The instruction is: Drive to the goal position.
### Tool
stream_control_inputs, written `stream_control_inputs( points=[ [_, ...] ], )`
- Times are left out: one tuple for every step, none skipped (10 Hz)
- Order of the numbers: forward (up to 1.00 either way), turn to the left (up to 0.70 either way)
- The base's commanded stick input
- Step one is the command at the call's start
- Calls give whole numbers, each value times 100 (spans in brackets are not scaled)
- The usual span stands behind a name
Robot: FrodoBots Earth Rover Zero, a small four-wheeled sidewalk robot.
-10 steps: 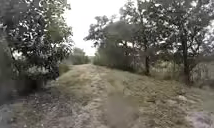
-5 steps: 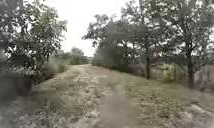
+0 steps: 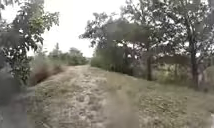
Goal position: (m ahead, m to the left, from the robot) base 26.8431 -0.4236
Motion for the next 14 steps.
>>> stream_control_inputs(
  points=[
    [70,0],
    [70,0],
    [70,0],
    [70,0],
    [70,0],
    [70,0],
    [70,0],
    [70,0],
    [70,2],
    [70,31],
    [70,35],
    [70,33],
    [70,10],
    [70,0]
  ],
)
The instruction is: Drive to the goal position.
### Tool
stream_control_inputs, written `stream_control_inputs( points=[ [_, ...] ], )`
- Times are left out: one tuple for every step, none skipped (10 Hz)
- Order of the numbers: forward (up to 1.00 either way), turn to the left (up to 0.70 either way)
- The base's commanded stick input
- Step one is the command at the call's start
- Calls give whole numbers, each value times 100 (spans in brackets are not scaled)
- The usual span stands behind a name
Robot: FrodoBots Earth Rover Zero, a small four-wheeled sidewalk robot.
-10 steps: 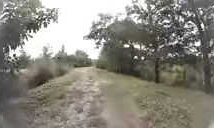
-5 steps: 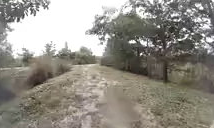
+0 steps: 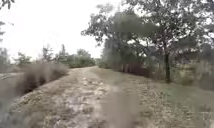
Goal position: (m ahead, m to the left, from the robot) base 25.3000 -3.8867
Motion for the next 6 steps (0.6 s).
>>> stream_control_inputs(
  points=[
    [70,0],
    [70,0],
    [70,0],
    [70,0],
    [70,0],
    [70,0]
  ],
)
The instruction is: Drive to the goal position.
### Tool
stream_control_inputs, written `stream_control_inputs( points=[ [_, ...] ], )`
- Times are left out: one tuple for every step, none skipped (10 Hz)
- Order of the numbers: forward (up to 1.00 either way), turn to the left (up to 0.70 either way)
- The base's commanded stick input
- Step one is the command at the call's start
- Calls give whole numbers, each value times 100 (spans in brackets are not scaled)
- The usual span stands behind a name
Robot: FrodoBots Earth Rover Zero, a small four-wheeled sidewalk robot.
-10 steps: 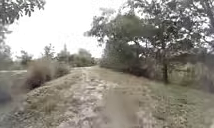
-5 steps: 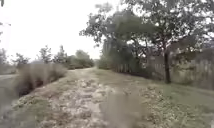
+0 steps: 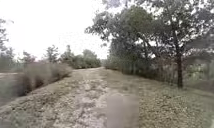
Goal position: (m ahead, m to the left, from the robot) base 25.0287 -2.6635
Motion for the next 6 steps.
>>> stream_control_inputs(
  points=[
    [70,0],
    [70,0],
    [70,0],
    [70,0],
    [70,0],
    [70,0]
  ],
)
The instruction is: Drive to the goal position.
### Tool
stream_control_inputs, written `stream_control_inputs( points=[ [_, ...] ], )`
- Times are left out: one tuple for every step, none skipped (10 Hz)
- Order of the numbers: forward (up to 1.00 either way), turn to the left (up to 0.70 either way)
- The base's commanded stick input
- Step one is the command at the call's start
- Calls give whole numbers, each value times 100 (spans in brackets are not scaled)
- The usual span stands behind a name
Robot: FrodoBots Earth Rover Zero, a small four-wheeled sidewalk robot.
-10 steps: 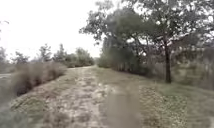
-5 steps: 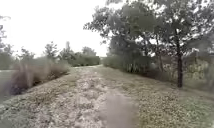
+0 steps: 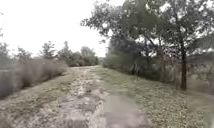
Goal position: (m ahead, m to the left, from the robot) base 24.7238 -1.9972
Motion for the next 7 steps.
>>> stream_control_inputs(
  points=[
    [70,0],
    [70,0],
    [70,0],
    [70,0],
    [70,2],
    [70,24],
    [70,35]
  ],
)
